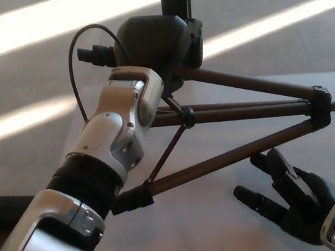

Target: Use both hands of the robot to pick up the tripod lying in the middle of the desk and make it stand upright on the desk

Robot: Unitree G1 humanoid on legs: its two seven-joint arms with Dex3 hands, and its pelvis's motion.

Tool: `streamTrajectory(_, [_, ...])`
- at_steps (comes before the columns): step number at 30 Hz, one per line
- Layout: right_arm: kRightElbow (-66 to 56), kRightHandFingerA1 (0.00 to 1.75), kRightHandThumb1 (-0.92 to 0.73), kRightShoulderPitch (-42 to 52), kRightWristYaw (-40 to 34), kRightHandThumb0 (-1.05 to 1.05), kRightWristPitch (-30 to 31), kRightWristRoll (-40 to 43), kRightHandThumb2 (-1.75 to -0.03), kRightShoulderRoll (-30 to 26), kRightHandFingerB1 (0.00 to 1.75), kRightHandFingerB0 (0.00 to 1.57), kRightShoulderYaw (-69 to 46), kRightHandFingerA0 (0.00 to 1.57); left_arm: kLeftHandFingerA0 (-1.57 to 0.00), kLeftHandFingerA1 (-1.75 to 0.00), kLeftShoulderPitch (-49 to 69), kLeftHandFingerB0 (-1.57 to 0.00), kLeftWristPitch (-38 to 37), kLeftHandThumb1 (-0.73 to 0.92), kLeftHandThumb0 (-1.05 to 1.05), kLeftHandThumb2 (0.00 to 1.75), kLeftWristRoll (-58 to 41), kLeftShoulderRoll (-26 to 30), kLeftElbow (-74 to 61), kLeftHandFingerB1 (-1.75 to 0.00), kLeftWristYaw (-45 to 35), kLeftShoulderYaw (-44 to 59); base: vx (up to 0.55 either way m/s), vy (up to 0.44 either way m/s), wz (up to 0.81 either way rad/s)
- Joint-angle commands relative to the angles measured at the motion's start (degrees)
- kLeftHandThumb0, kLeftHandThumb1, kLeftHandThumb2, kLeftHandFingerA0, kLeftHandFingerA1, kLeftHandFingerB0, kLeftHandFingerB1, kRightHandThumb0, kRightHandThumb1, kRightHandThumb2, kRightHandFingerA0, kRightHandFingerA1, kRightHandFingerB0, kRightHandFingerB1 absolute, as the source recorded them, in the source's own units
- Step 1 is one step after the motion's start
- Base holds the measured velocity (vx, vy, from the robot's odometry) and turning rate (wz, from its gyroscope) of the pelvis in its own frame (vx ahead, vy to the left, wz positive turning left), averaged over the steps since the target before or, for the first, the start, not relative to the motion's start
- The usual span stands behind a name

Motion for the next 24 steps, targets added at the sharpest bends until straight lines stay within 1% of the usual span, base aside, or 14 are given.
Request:
streamTrajectory(1, [1.0, 0.60, -0.70, -3.0, -2.7, -0.59, -2.6, 0.2, -0.60, 1.6, 0.41, 0.33, -3.5, 0.19, -0.86, -1.68, -0.5, -0.71, -0.3, 0.65, -0.19, 0.94, -0.9, 0.1, -1.7, -1.37, 0.9, 0.6, 0.00, 0.000, 0.00])
streamTrajectory(2, [1.0, 0.60, -0.70, -3.1, -2.8, -0.59, -2.5, 0.2, -0.60, 1.7, 0.41, 0.33, -3.8, 0.19, -0.86, -1.68, -0.6, -0.71, -0.3, 0.65, -0.19, 0.94, -0.9, 0.0, -1.6, -1.37, 0.9, 0.6, 0.00, 0.000, 0.00])
streamTrajectory(3, [1.6, 0.58, -0.56, -2.7, -2.0, -0.64, -2.6, -0.5, -0.87, 1.9, 0.50, 0.22, -3.4, 0.09, -0.88, -1.61, -0.7, -0.75, -0.4, 0.66, -0.19, 0.90, -0.8, 0.1, -1.5, -1.23, 1.0, 0.6, 0.00, 0.000, 0.00])
streamTrajectory(4, [1.7, 0.58, -0.56, -2.7, -1.9, -0.64, -2.6, -0.6, -0.87, 1.9, 0.50, 0.22, -3.5, 0.09, -0.88, -1.61, -0.8, -0.75, -0.5, 0.66, -0.19, 0.90, -0.8, 0.2, -1.6, -1.23, 1.1, 0.6, 0.00, 0.000, 0.00])
streamTrajectory(5, [2.7, 0.43, -0.54, -2.1, -1.6, -0.67, -2.3, -0.7, -0.88, 2.2, 0.49, 0.17, -3.4, 0.01, -0.89, -1.59, -0.8, -0.76, -0.9, 0.68, -0.20, 0.92, -0.8, 0.2, -1.5, -1.24, 1.6, 0.6, 0.00, 0.000, 0.00])
streamTrajectory(7, [3.5, 0.31, -0.54, -1.5, -1.8, -0.68, -1.1, -0.8, -0.90, 2.2, 0.46, 0.12, -3.3, 0.00, -0.89, -1.56, -1.1, -0.78, -1.3, 0.66, -0.20, 0.91, -0.7, 0.2, -1.2, -1.20, 2.2, 0.6, 0.00, 0.000, 0.00])
streamTrajectory(9, [5.0, 0.30, -0.56, -0.5, -2.1, -0.69, -0.6, -0.9, -0.91, 3.0, 0.42, 0.08, -3.4, 0.00, -0.88, -1.52, -1.4, -0.78, -1.7, 0.65, -0.21, 0.93, -0.2, 0.4, -1.2, -1.22, 3.0, 0.4, 0.00, 0.000, 0.00])
streamTrajectory(12, [5.2, 0.24, -0.56, 1.4, -2.0, -0.74, -1.2, -1.9, -0.88, 3.9, 0.39, 0.09, -2.6, 0.00, -0.87, -1.61, -1.5, -0.75, -1.7, 0.62, -0.19, 0.94, -0.2, 0.4, -1.3, -1.28, 3.0, 0.3, 0.00, 0.000, 0.00])
streamTrajectory(13, [5.1, 0.23, -0.74, 2.6, -1.9, -0.62, -2.1, -2.3, -0.62, 4.5, 0.35, 0.14, -2.3, 0.00, -0.89, -1.54, -1.5, -0.79, -1.7, 0.65, -0.22, 0.96, -0.2, 0.2, -1.4, -1.22, 3.0, 0.3, 0.00, 0.000, 0.00])
streamTrajectory(14, [5.1, 0.23, -0.74, 2.9, -1.9, -0.62, -2.5, -2.4, -0.62, 4.7, 0.35, 0.14, -2.3, 0.00, -0.89, -1.54, -1.6, -0.79, -1.6, 0.65, -0.22, 0.96, -0.2, 0.0, -1.3, -1.22, 3.0, 0.3, 0.00, 0.000, 0.00])
streamTrajectory(15, [5.9, 0.28, -0.55, 3.4, -1.5, -0.70, -3.1, -2.6, -0.89, 4.9, 0.46, 0.09, -1.9, 0.00, -0.89, -1.58, -1.5, -0.78, -1.6, 0.66, -0.21, 0.93, -0.3, 0.0, -1.6, -1.23, 3.0, 0.4, 0.00, 0.000, 0.00])
streamTrajectory(22, [8.1, 0.37, -0.54, 1.6, -4.2, -0.66, -4.6, -1.8, -0.90, 6.4, 0.49, 0.11, -3.0, 0.00, -0.89, -1.64, -2.0, -0.72, -0.8, 0.65, -0.18, 0.89, -0.6, -0.2, -2.1, -1.29, 2.0, 0.9, 0.00, 0.000, 0.00])
streamTrajectory(23, [8.8, 0.37, -0.73, 0.9, -4.0, -0.64, -5.3, -1.9, -0.62, 6.4, 0.37, 0.18, -3.0, 0.00, -0.87, -1.64, -2.0, -0.71, -0.7, 0.65, -0.20, 0.91, -0.6, -0.1, -2.4, -1.34, 1.8, 0.9, 0.00, 0.000, 0.00])
streamTrajectory(24, [8.9, 0.33, -0.53, 0.8, -3.6, -0.68, -5.7, -1.9, -0.90, 6.5, 0.45, 0.11, -2.9, 0.00, -0.89, -1.61, -2.0, -0.75, -0.6, 0.67, -0.20, 0.92, -0.5, 0.0, -2.5, -1.26, 1.6, 0.9, 0.00, 0.000, 0.00])
